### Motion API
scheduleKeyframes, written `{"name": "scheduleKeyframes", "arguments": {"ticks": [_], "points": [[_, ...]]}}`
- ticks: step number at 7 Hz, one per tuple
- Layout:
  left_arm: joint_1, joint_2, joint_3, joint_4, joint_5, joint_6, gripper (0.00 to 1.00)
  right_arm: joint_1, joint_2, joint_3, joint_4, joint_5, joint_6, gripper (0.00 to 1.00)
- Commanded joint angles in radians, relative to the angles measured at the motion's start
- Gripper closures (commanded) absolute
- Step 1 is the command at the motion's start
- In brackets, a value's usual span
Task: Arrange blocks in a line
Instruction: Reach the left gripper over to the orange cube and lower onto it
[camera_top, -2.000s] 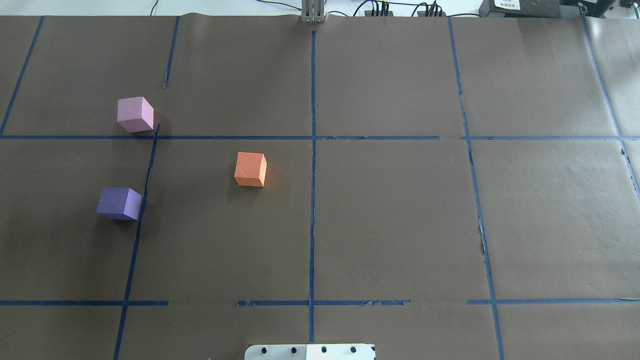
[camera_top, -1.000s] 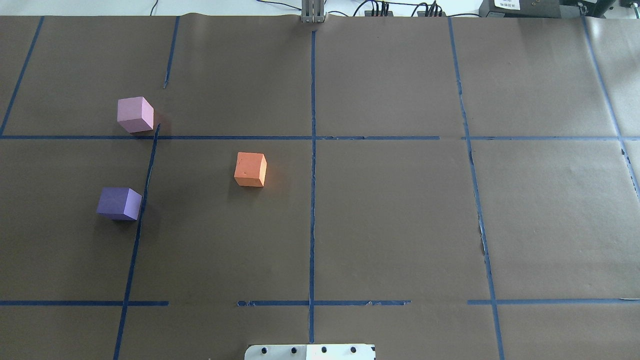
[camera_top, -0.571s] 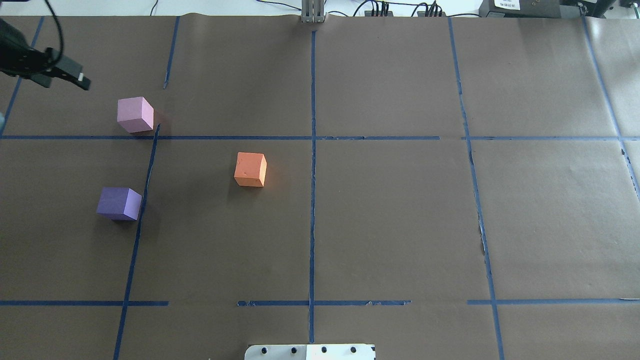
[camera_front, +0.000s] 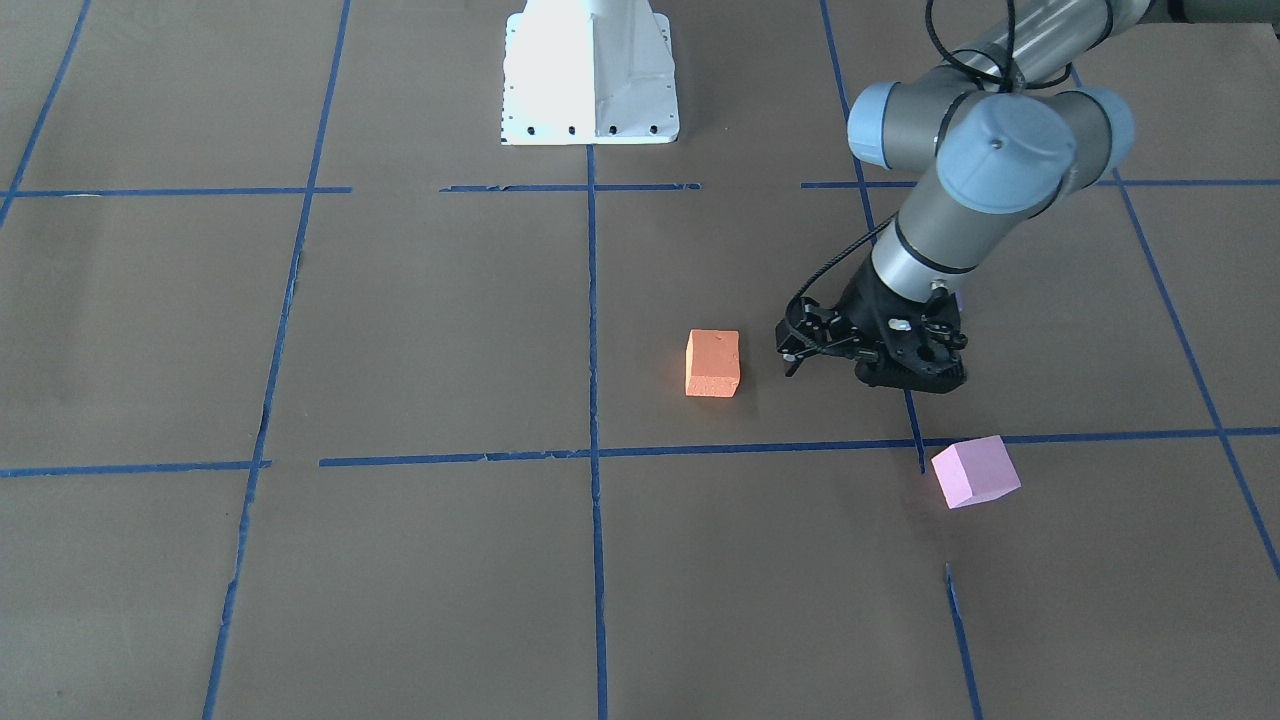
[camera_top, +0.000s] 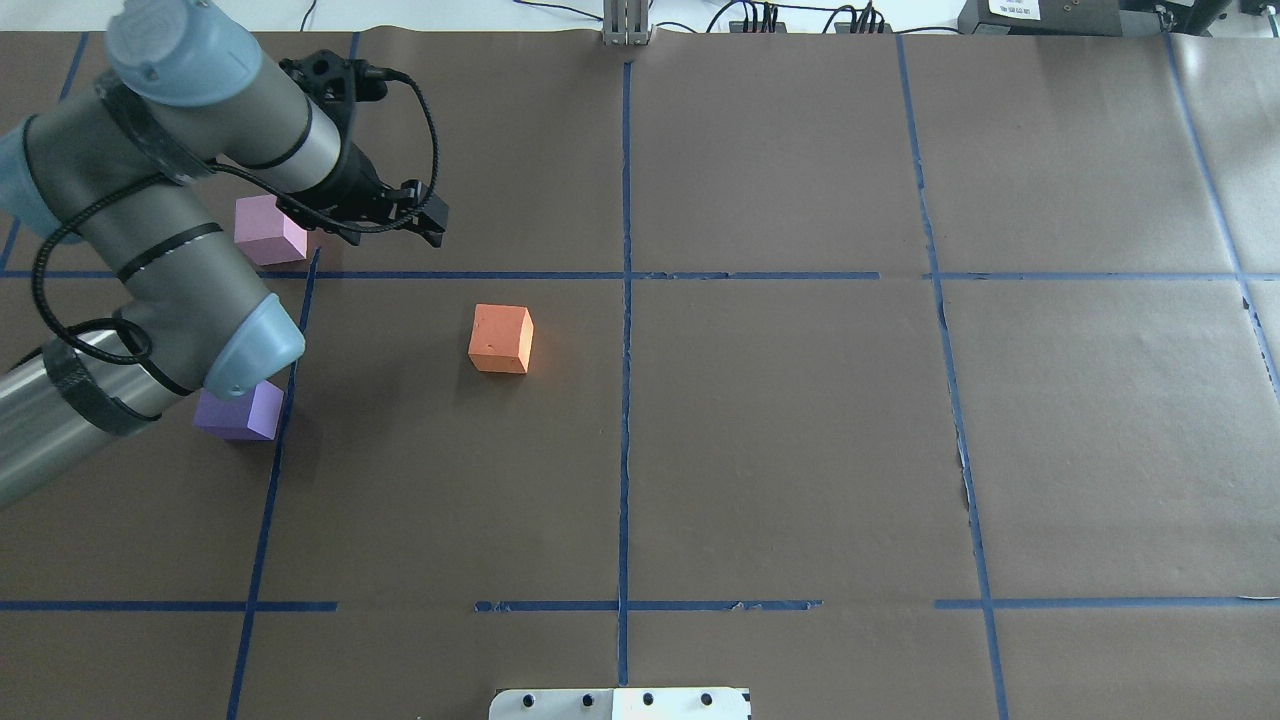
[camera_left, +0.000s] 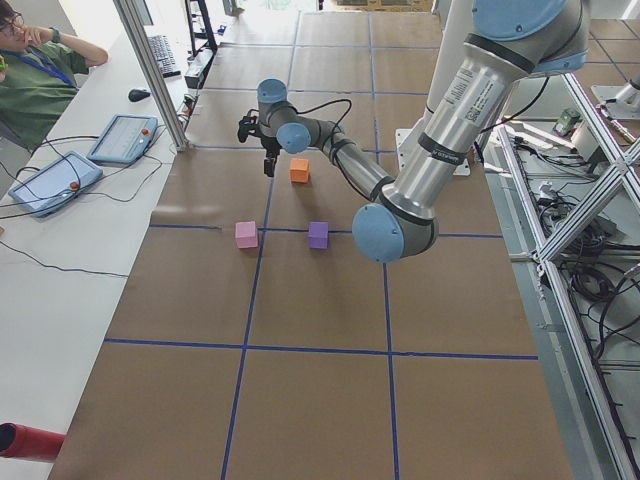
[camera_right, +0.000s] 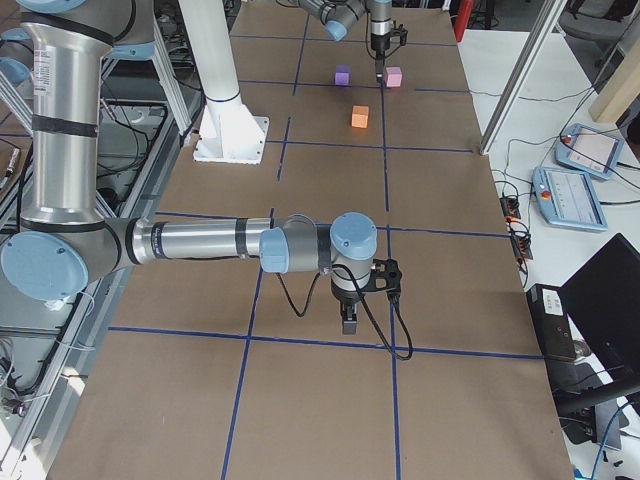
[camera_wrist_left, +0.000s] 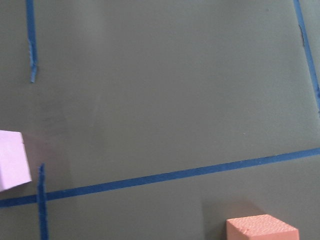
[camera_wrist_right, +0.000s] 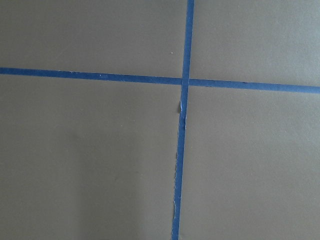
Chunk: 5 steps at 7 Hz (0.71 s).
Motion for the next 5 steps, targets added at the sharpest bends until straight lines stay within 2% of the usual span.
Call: {"name": "scheduleKeyframes", "arguments": {"ticks": [1, 2, 3, 5], "points": [[0.098, -0.042, 0.034, -0.002, 0.070, -0.156, 0.00, 0.000, 0.000, 0.001, 0.000, 0.000, 0.000, 0.00], [0.115, -0.093, 0.105, -0.002, 0.090, -0.184, 0.00, 0.000, 0.000, 0.001, 0.000, 0.000, 0.000, 0.00], [0.147, -0.110, 0.136, -0.002, 0.125, -0.198, 0.00, 0.000, 0.000, 0.001, 0.000, 0.000, 0.000, 0.00], [0.192, -0.111, 0.141, -0.002, 0.130, -0.224, 0.00, 0.000, 0.000, 0.001, 0.000, 0.000, 0.000, 0.00]]}}
